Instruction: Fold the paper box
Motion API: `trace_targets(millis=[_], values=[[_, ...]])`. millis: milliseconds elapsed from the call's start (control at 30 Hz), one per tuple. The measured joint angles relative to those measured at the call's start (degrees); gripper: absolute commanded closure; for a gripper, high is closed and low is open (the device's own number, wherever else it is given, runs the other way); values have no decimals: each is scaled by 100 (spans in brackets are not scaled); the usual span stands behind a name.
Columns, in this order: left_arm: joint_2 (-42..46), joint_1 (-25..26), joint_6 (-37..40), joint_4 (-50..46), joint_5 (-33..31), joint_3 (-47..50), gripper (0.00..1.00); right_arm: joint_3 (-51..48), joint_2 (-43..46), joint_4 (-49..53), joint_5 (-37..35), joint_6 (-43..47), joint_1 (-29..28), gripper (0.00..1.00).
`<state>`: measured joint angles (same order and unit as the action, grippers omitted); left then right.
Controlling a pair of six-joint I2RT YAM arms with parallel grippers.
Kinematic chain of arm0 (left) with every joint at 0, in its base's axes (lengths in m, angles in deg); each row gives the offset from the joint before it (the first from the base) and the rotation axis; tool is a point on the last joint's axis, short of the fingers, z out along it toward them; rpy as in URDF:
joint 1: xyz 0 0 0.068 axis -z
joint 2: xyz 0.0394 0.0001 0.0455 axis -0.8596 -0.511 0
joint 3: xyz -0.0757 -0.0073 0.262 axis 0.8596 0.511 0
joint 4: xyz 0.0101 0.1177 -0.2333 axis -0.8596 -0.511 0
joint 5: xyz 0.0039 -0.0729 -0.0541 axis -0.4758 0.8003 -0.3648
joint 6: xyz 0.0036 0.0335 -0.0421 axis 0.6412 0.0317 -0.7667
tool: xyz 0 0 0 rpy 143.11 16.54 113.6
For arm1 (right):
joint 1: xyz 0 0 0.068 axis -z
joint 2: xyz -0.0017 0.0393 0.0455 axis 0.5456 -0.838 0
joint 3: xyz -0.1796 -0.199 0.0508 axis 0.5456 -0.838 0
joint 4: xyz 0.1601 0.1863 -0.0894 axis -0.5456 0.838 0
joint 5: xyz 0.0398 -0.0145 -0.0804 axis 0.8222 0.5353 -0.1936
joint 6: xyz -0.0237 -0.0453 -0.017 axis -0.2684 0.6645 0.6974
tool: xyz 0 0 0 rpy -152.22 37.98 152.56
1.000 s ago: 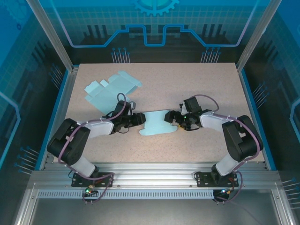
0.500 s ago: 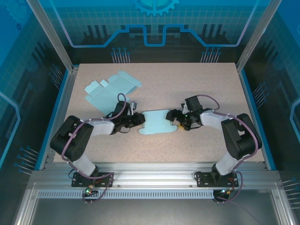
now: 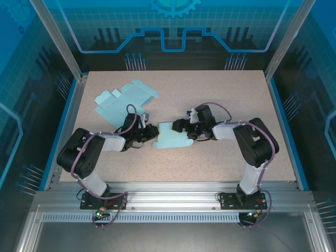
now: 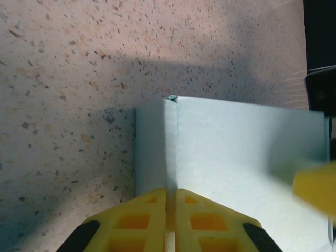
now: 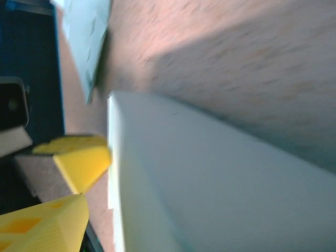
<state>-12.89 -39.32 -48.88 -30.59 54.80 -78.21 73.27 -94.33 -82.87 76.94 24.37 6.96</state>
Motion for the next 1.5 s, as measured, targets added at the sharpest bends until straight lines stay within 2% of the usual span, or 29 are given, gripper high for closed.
trace_targets(millis=[133,267,333,433,533,600,667,833,933,1067,1167,1333,1500], values=[[0,-68,0,-4,-2,0,87,-9,-2,-269,157,-22,-63,23],[61,-68,0,-107,-39,0,84,-72,66,-352,195,-7,-63,40],[122,-61,4,-254,-39,7,79,-146,179,-356,190,-26,-61,42],[337,-55,24,-562,-42,33,69,-264,420,-352,186,-7,-57,53],[772,-55,85,-885,-72,35,62,-396,713,-341,179,-33,-28,54],[1150,-55,184,-1047,-109,35,57,-476,918,-306,195,-33,22,60],[1517,-55,282,-1130,-149,35,54,-538,1113,-225,192,-79,79,60],[2400,-55,822,-907,-243,304,43,-599,1416,-35,291,-216,225,61],[2924,-22,1458,-282,-267,931,29,-599,1572,142,463,-378,363,61],[3530,304,2876,960,-258,2039,22,-522,1735,555,776,-555,605,61],[3912,887,4116,1475,-374,2505,2,-306,1786,966,992,-634,715,61],[4389,2009,6247,1174,-920,2238,1,-66,1805,1445,1327,-732,761,61],[4166,2444,7547,1008,-1648,2011,1,59,1810,1735,1497,-807,776,61]])
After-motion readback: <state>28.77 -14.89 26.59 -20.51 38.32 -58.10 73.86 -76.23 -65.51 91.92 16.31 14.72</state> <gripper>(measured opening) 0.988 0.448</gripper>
